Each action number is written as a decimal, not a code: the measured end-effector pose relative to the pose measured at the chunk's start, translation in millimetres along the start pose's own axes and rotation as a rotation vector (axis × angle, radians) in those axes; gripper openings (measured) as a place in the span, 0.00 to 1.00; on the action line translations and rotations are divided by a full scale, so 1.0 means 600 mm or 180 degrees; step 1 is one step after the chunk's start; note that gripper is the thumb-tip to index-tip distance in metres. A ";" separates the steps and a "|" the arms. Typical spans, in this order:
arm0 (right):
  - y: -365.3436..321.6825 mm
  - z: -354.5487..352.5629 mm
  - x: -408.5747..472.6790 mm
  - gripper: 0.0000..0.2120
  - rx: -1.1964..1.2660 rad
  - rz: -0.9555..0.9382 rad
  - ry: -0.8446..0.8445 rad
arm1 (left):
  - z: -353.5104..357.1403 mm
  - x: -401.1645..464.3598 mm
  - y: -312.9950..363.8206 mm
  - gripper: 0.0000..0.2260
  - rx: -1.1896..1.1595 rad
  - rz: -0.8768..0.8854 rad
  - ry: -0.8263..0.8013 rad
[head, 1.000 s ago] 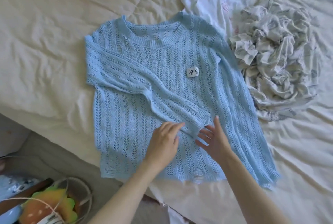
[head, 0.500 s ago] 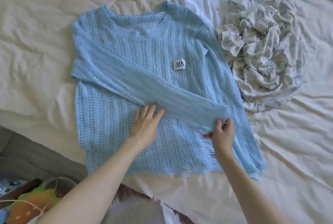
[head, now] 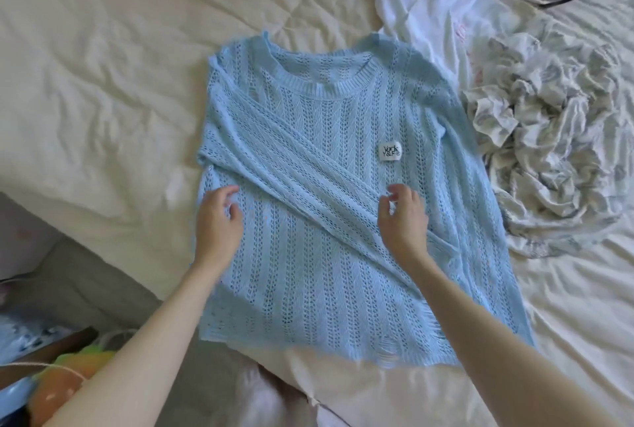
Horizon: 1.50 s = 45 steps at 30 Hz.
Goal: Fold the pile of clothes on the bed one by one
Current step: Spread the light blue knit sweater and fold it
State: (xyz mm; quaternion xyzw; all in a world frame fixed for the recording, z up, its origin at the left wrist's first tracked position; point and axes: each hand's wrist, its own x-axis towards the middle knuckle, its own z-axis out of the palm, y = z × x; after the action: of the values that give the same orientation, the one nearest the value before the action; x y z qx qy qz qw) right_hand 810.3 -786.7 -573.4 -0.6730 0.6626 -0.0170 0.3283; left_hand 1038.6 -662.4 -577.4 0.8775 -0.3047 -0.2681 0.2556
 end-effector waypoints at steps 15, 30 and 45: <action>-0.424 0.199 0.234 0.16 -0.0495 -0.0920 -0.0988 | -0.043 0.175 -0.071 0.10 -0.1406 -0.1209 -0.0107; -0.467 0.248 0.268 0.09 -0.0022 -0.1093 -0.0588 | -0.060 0.162 -0.107 0.11 -0.1049 -0.0519 0.0371; -0.078 0.103 -0.031 0.23 -0.1230 -0.1271 -0.0696 | -0.027 0.032 -0.050 0.21 0.1486 0.0480 0.0045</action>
State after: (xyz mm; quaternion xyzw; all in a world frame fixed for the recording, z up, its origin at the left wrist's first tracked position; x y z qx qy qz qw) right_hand 877.7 -748.4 -592.6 -0.8379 0.4688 0.1177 0.2536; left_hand 1073.4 -650.6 -590.2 0.8894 -0.4212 -0.1645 0.0672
